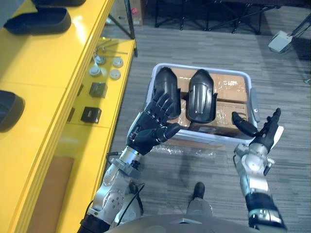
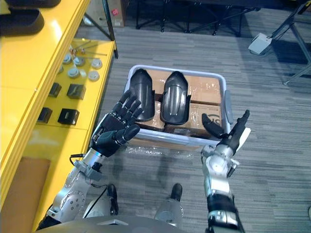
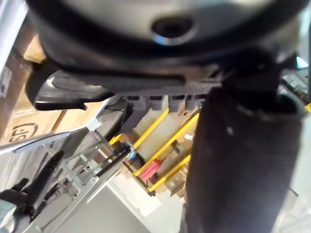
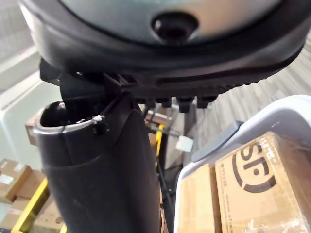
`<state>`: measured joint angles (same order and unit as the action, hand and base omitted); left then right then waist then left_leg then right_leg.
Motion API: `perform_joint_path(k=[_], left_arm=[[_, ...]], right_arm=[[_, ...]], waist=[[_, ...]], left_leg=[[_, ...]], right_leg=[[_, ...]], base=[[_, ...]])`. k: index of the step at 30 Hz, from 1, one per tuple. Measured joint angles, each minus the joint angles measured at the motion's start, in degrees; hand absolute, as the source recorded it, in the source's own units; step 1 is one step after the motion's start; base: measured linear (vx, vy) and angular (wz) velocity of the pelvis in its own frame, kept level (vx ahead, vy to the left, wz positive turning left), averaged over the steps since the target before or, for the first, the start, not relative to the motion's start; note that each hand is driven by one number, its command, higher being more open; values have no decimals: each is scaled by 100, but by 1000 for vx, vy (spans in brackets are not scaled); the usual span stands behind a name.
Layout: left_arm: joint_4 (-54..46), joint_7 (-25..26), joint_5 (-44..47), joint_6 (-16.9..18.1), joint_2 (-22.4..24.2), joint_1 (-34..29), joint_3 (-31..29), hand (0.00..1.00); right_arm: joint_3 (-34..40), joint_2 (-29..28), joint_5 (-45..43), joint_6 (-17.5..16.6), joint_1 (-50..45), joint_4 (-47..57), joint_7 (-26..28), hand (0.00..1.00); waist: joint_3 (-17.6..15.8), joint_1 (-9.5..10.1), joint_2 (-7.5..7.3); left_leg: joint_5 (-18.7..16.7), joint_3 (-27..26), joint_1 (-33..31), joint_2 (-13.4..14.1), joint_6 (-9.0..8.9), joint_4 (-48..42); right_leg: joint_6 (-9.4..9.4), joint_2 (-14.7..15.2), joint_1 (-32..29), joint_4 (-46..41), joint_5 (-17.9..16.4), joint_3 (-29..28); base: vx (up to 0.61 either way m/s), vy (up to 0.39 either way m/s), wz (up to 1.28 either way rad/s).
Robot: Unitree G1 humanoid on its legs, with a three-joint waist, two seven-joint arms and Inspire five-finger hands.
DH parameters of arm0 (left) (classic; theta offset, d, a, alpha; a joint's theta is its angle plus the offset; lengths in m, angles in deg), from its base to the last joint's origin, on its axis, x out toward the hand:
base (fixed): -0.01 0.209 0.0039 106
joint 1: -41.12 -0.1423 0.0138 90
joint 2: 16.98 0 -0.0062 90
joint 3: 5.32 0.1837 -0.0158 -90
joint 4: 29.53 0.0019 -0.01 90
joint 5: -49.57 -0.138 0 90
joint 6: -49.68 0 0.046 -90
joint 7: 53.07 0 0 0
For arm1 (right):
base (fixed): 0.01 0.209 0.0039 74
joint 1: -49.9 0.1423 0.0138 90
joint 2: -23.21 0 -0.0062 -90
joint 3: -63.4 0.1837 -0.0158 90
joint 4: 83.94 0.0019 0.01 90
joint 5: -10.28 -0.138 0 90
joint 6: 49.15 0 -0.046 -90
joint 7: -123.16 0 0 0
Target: Walk over and take three plastic housings, then place them on the shelf
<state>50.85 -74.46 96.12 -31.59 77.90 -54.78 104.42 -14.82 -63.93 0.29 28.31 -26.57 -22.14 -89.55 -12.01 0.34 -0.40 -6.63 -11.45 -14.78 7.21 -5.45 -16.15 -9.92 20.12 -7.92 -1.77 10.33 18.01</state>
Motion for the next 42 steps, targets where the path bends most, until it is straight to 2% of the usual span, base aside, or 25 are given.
perform_joint_path(k=[2, 5, 9, 14, 17, 21, 25, 31, 32, 34, 36, 39, 42], left_arm=[[13, 30, -31, 1, 12, 135, 5, 100], [22, 39, -41, 4, 22, 154, -23, 100], [162, 26, -43, 4, 7, 138, -28, 100], [370, 24, -43, 32, -21, 190, 12, 100], [422, 27, -41, 126, -22, 189, 15, 100], [543, 116, -37, 206, -53, 272, 82, 100], [759, 211, -9, 325, -47, 409, 226, 100], [1112, 261, 39, 374, -46, 345, 239, 100], [1129, 261, 66, 393, -48, 345, 234, 100], [1126, 261, 80, 430, -48, 348, 234, 100], [1127, 261, 79, 451, -49, 350, 213, 100], [1120, 261, 73, 480, -102, 349, 144, 100], [1113, 265, 63, 481, -163, 344, 37, 100]], right_arm=[[-6, 395, -13, 79, 513, -357, -24, 100], [-20, 746, -223, 110, 984, -720, -9, 100], [-159, 1070, -378, 162, 1431, -1220, 173, 100], [-453, 1644, -484, 209, 2367, -2474, 381, 100], [-481, 1810, -505, 212, 2688, -2940, 600, 100], [-762, 2140, -499, 247, 3178, -3538, 976, 100], [-1015, 2500, -506, 441, 3761, -3862, 1178, 100], [-1251, 2840, -726, 849, 4260, -3982, 1560, 100], [-1262, 2843, -725, 975, 4306, -4072, 1665, 0], [-1262, 2843, -724, 1240, 4354, -4203, 1812, 0], [-1245, 2865, -681, 1349, 4352, -4312, 1930, 0], [-1231, 3051, -602, 1662, 4350, -4399, 2327, 0], [-1200, 3107, -378, 1889, 4344, -4442, 2762, 0]], waist=[[-158, 130, 88], [-403, 257, 136], [-607, 277, 170], [-1022, 375, 265], [-1041, 426, 300], [-1160, 483, 424], [-1332, 587, 558], [-1479, 713, 623], [-1479, 722, 623], [-1478, 736, 623], [-1479, 729, 622], [-1510, 733, 571], [-1551, 736, 503]], left_leg=[[-8, 103, -288, 15, 14, -200], [-12, 241, -519, 27, 18, -381], [0, 388, -737, 40, 32, -478], [53, 445, -860, 30, 110, -615], [75, 496, -977, 32, 115, -664], [124, 577, -1049, 28, 117, -672], [219, 639, -1166, 22, 104, -575], [494, 706, -1215, 12, 62, -278], [529, 727, -1211, 13, 58, -240], [553, 756, -1209, 14, 55, -214], [597, 791, -1168, 18, 50, -148], [653, 856, -1044, 49, -6, -60], [868, 900, -870, 128, -107, 272]], right_leg=[[1, -14, -107, 20, 2, 78], [1, -46, -115, 98, 10, 242], [108, -96, -206, 98, 132, 335], [161, -100, -229, 104, 309, 410], [161, -114, -293, 104, 309, 457], [161, -126, -288, 92, 309, 547], [159, -140, -381, 88, 307, 630], [164, -169, -518, 81, 298, 691], [171, -177, -520, 75, 293, 701], [184, -185, -520, 52, 278, 713], [221, -185, -522, -35, 235, 730], [248, -184, -499, -297, -49, 726], [331, -257, -493, -418, -307, 718]], base=[[-121, 15, 17], [-143, -14, 15], [-116, 9, 13], [-82, 40, 4], [-55, 23, 6], [-52, 13, 8], [-72, 1, 7], [-29, -16, 7], [-2, -14, 6], [-2, -10, 7], [-9, -9, 8], [-17, -31, 9], [-35, -101, 5]])
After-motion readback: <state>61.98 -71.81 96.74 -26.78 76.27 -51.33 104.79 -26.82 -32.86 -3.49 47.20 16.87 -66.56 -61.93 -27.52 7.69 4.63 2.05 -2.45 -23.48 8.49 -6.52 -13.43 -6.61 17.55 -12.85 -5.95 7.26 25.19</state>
